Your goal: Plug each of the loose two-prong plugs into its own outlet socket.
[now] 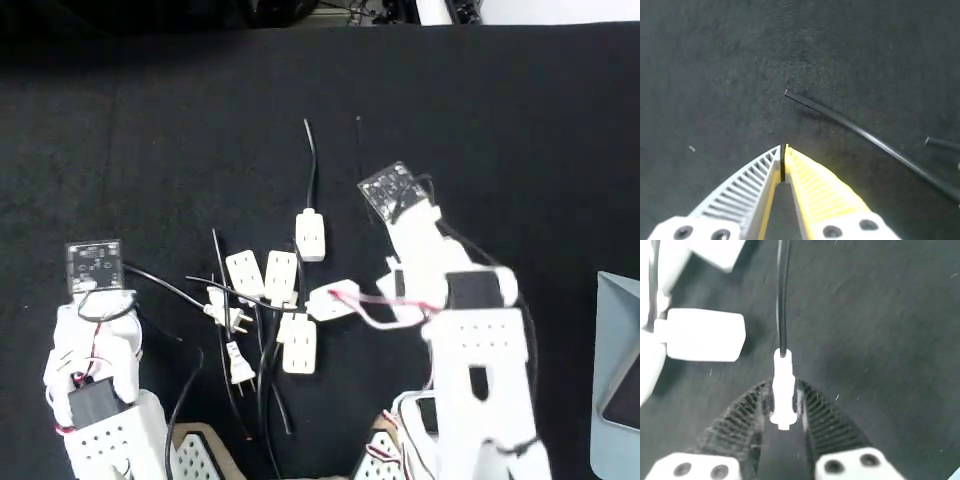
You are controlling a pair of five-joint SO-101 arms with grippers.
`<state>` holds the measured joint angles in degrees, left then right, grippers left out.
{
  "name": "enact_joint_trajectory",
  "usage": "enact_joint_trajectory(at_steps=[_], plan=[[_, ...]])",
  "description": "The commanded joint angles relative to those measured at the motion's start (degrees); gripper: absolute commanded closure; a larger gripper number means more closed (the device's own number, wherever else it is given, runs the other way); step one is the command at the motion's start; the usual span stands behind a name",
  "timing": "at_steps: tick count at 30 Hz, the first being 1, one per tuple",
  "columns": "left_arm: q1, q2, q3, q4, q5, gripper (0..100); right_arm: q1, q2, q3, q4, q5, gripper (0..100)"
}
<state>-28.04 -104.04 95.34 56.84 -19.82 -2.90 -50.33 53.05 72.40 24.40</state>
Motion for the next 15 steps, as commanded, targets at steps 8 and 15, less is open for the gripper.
enact_joint_trajectory(at_steps=[8, 15], plan=[[17.6, 8.9, -30.3, 13.3, -3.4, 95, 1.7, -6.5, 7.3, -14.5, -16.4, 98.7], [32.1, 43.1, -51.1, 18.5, -3.5, 80, 9.2, -6.5, 9.8, -19.7, -23.4, 98.7]])
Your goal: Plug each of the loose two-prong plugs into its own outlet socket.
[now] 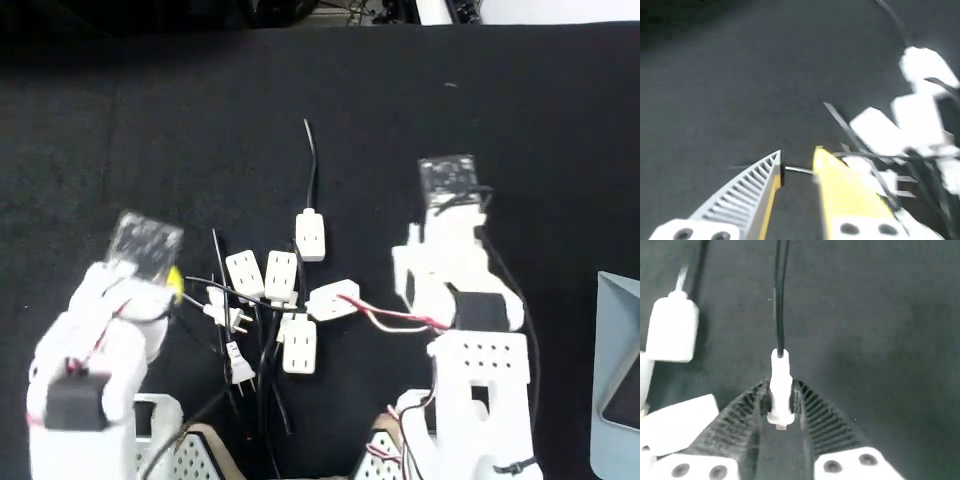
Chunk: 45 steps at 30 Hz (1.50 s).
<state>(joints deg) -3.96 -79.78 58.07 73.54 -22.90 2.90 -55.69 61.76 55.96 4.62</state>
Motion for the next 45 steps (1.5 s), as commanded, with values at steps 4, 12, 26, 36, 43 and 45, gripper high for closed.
enact_joint_trajectory(at_steps=[4, 12, 26, 36, 43, 45], plan=[[16.7, 30.7, -22.7, 1.4, -0.4, 76, 7.6, -1.3, 2.9, -6.6, -5.5, 98.7], [32.0, 44.7, -27.6, -6.2, -0.5, 73, 15.1, -1.3, 2.7, -8.0, -9.5, 98.7], [40.7, 65.8, -20.7, -26.8, -2.9, 74, 18.2, -1.3, 2.8, -8.1, -10.5, 98.7], [40.7, 76.3, -20.7, -35.8, -3.0, 85, 18.1, -1.3, 3.0, -8.1, -10.1, 98.7], [40.7, 73.8, -20.7, -34.5, -3.0, 97, 18.0, -1.3, 3.1, -8.1, -10.1, 98.7], [40.7, 71.8, -21.2, -32.2, -3.0, 97, 18.0, -1.3, 3.1, -8.1, -10.0, 98.7]])
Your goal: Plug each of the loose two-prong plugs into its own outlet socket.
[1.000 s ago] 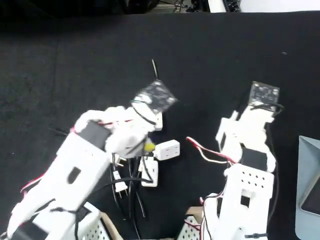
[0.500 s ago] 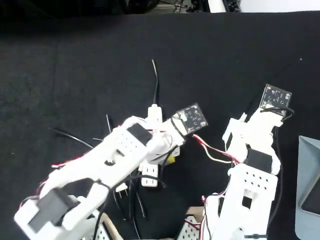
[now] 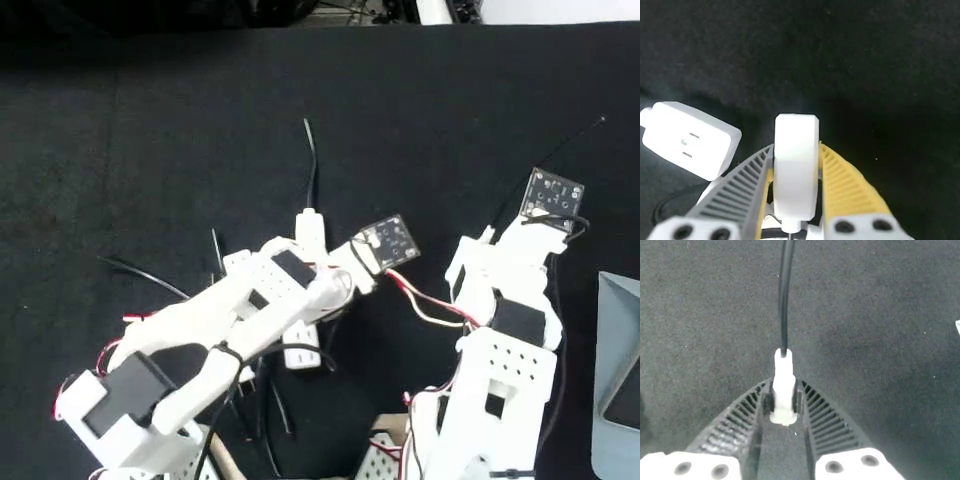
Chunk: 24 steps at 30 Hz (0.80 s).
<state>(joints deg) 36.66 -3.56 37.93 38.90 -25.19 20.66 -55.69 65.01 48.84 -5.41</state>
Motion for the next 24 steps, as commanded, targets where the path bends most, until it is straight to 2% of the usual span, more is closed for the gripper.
enact_joint_trajectory(at_steps=[1, 6, 12, 19, 24], plan=[[0.0, -5.7, -1.1, 3.6, -0.7, 97, 0.3, -1.3, -0.1, -1.0, 0.0, 98.7], [-4.0, -14.5, -1.1, 9.6, -0.4, 97, 0.3, -1.3, 0.0, -1.0, 0.0, 98.7], [-19.1, -24.7, -1.1, 14.7, -0.7, 97, -1.1, -1.1, 0.0, -0.9, 0.0, 98.7], [-35.9, -27.3, -0.5, 14.5, -4.7, 97, -2.2, -0.9, 0.0, -0.6, 0.0, 98.7], [-38.7, -25.1, 2.4, 12.0, -6.2, 97, -2.3, -1.2, 0.7, -1.0, 0.0, 98.7]])
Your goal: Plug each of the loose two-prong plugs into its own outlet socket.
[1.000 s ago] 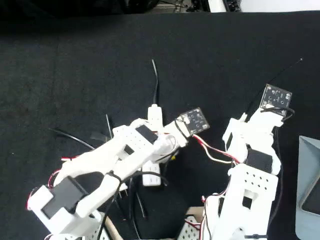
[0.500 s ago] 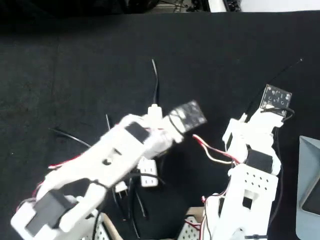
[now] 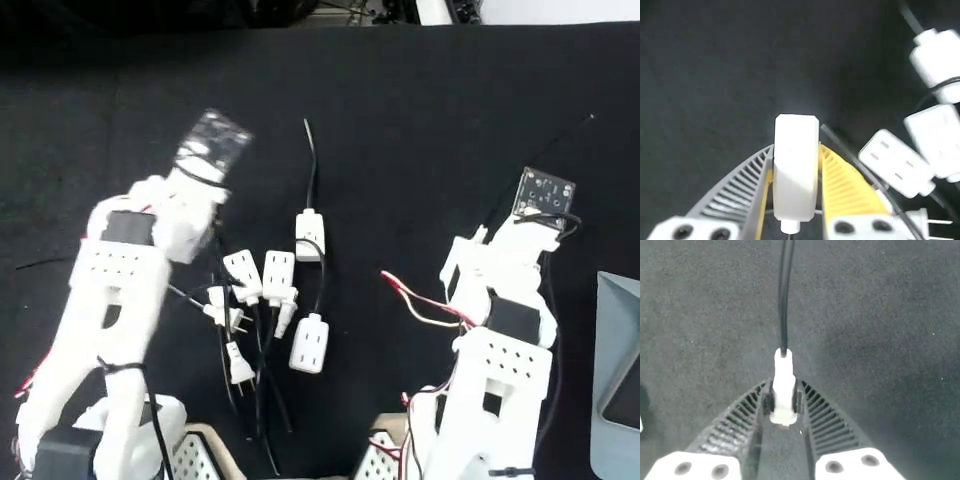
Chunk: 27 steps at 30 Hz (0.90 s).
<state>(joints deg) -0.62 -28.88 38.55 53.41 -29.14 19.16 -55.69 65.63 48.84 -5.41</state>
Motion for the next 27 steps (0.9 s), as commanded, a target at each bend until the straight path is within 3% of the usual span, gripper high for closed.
enact_joint_trajectory(at_steps=[1, 10, 17, 27], plan=[[-1.2, 1.3, 3.2, -3.7, -2.8, 97, -0.9, -1.2, 0.1, -1.0, 0.0, 98.7], [-2.9, 15.4, 6.9, -13.7, -2.9, 96, -2.8, -1.0, 0.7, -1.0, 0.1, 98.7], [-7.8, 19.3, 3.8, -15.6, 1.5, 75, -2.8, -0.9, 0.7, -1.0, 0.1, 98.7], [-13.8, 19.2, 3.1, -20.2, 0.7, 74, -2.9, -0.8, 0.7, -1.0, 0.1, 98.7]])
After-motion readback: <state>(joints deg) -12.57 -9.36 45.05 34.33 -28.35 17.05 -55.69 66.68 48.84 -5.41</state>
